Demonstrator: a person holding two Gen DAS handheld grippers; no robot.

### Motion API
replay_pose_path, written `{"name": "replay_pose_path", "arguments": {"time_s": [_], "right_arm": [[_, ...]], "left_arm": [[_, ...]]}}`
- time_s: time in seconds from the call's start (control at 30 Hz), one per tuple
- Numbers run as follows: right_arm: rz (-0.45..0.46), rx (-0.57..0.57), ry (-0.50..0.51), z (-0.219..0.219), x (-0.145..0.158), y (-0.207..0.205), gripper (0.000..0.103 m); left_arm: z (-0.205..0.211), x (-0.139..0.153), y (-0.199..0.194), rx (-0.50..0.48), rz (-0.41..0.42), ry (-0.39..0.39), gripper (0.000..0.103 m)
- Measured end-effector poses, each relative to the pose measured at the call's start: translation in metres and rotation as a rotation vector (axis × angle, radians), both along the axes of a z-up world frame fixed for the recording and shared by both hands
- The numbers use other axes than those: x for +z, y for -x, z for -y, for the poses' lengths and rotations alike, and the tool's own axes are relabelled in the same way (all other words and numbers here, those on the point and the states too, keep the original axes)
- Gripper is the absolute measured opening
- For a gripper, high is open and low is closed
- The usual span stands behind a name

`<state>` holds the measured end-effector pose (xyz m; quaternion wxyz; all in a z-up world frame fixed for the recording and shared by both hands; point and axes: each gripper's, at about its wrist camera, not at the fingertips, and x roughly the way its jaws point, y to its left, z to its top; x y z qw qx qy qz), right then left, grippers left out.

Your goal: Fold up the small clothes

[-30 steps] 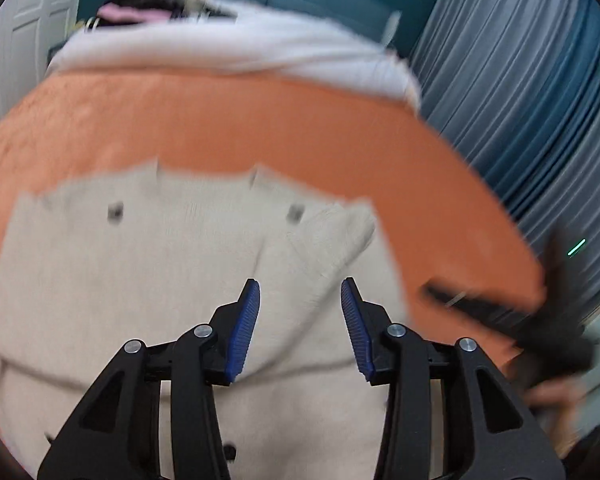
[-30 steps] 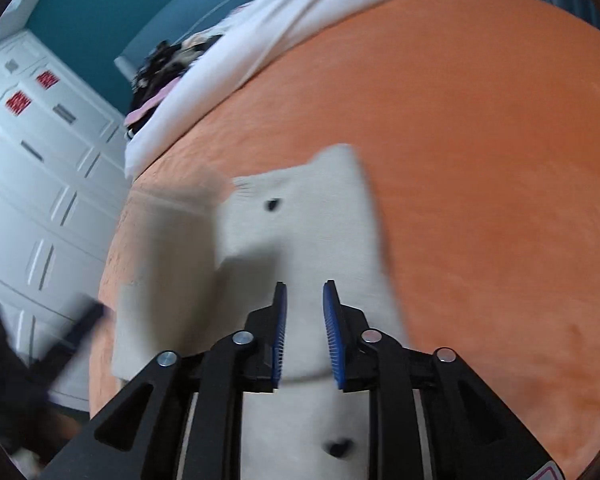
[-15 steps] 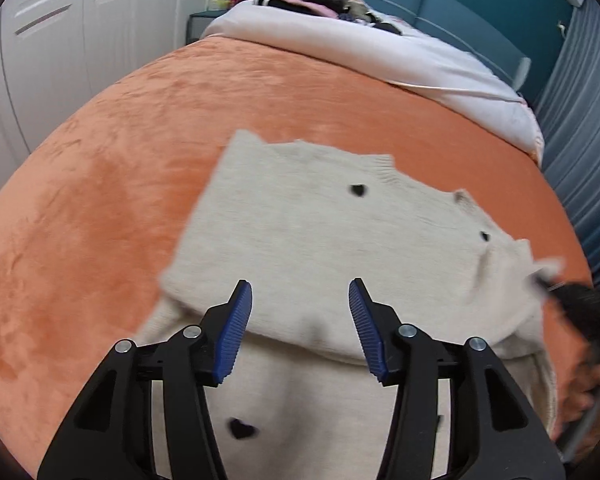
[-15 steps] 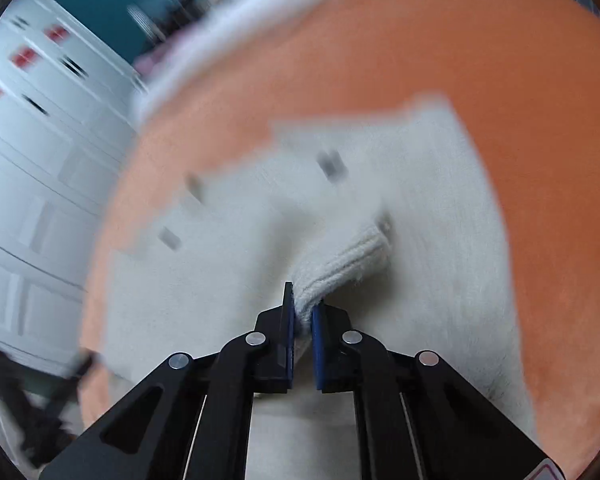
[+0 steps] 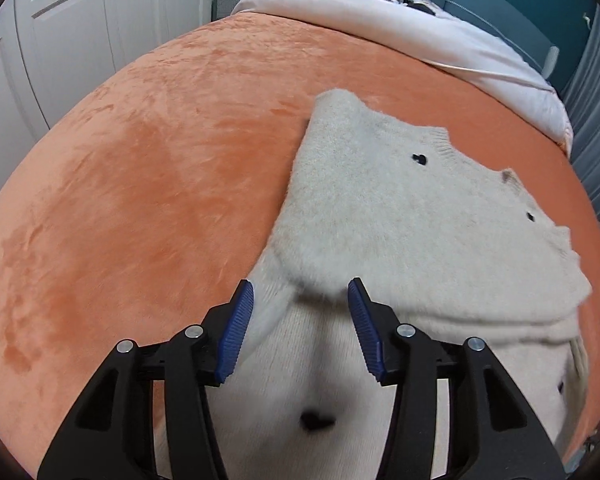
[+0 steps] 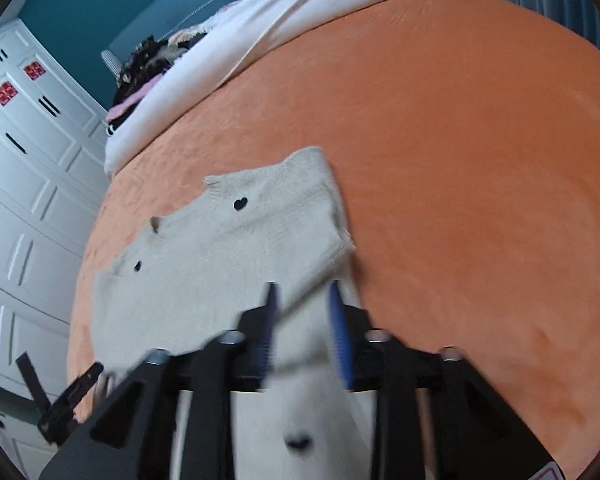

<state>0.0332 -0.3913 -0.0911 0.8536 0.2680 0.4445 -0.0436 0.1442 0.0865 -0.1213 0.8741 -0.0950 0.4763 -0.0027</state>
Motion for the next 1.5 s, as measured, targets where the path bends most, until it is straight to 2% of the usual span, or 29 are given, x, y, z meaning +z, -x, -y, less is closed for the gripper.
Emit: {"name": "replay_pose_path", "arguments": {"time_s": [0.07,0.1,0.2,0.27,0.4,0.43,0.5,0.53,0.57,0.6,0.63,0.7,0.77,0.87,0.93,1.0,1.03,1.1,1.13,1.17,1.23,1.27,1.33,1.4,1.43,1.47,1.5], "right_arm": [[-0.042,0.023,0.013,0.005,0.002,0.049,0.062],[-0.097,0.038,0.025,0.004,-0.006,0.079,0.062],[-0.220,0.057,0.021,-0.007,-0.031,0.144,0.062],[-0.247,0.067,-0.047,-0.019,-0.045,0.174,0.062],[-0.264,0.095,-0.157,-0.044,-0.072,0.190,0.063],[-0.264,0.092,-0.167,-0.047,-0.076,0.186,0.063],[-0.249,0.069,-0.174,-0.049,-0.077,0.177,0.061],[-0.226,0.067,-0.185,-0.048,-0.074,0.174,0.029],[-0.203,0.075,-0.223,-0.045,-0.069,0.170,0.009],[-0.175,0.057,-0.244,-0.043,-0.063,0.168,0.011],[-0.117,0.041,-0.253,-0.039,-0.049,0.172,0.010],[-0.053,0.030,-0.213,-0.036,-0.022,0.181,0.009],[-0.032,0.034,-0.199,-0.037,-0.001,0.194,0.009],[-0.116,0.119,-0.136,-0.049,0.009,0.213,0.008],[-0.230,0.226,-0.082,-0.061,0.001,0.232,0.008],[-0.377,0.363,-0.046,-0.076,-0.011,0.260,0.008],[-0.418,0.416,-0.038,-0.082,-0.013,0.273,0.008],[-0.423,0.485,-0.092,-0.085,0.004,0.290,0.008],[-0.376,0.485,-0.121,-0.082,0.023,0.288,0.008],[-0.307,0.468,-0.139,-0.077,0.043,0.280,0.008],[-0.103,0.382,-0.192,-0.059,0.085,0.248,0.009],[0.032,0.334,-0.229,-0.048,0.102,0.221,0.009],[0.191,0.249,-0.243,-0.029,0.102,0.172,0.010],[0.226,0.147,-0.231,-0.012,0.069,0.104,0.015],[0.205,0.079,-0.186,-0.009,0.050,0.076,0.024],[0.150,-0.003,-0.109,-0.007,0.030,0.052,0.028],[0.099,-0.056,-0.053,-0.009,0.016,0.038,0.029]], "left_arm": [[-0.011,0.007,0.030,-0.028,0.000,0.000,0.057],[-0.016,0.008,0.047,-0.034,-0.010,0.002,0.063],[-0.033,0.000,0.100,-0.060,-0.085,0.023,0.066],[-0.038,-0.010,0.135,-0.069,-0.146,0.065,0.068],[-0.035,-0.027,0.177,-0.062,-0.204,0.113,0.076],[-0.033,-0.029,0.180,-0.059,-0.196,0.127,0.081],[-0.029,-0.030,0.180,-0.053,-0.186,0.123,0.083],[-0.028,-0.031,0.177,-0.050,-0.193,0.121,0.079],[-0.028,-0.029,0.173,-0.049,-0.197,0.121,0.069],[-0.029,-0.024,0.169,-0.060,-0.201,0.130,0.036],[-0.032,-0.020,0.165,-0.082,-0.212,0.176,0.010],[-0.042,-0.007,0.164,-0.079,-0.211,0.254,0.009],[-0.043,0.010,0.173,-0.100,-0.181,0.224,0.009],[-0.047,0.025,0.199,-0.136,-0.191,0.208,0.007],[-0.051,0.025,0.223,-0.166,-0.246,0.192,0.006],[-0.057,0.020,0.253,-0.199,-0.324,0.157,0.006],[-0.061,0.017,0.271,-0.211,-0.372,0.143,0.006],[-0.075,0.020,0.299,-0.194,-0.445,0.179,0.006],[-0.080,0.029,0.304,-0.179,-0.450,0.211,0.006],[-0.083,0.043,0.302,-0.165,-0.428,0.231,0.006],[-0.083,0.080,0.273,-0.172,-0.299,0.263,0.007],[-0.080,0.097,0.253,-0.185,-0.222,0.270,0.007],[-0.070,0.125,0.193,-0.209,-0.046,0.272,0.008],[-0.061,0.126,0.134,-0.167,0.067,0.264,0.014],[-0.055,0.118,0.105,-0.159,0.095,0.254,0.027],[-0.048,0.108,0.082,-0.131,0.108,0.221,0.037],[-0.043,0.094,0.060,-0.080,0.104,0.177,0.059]]}}
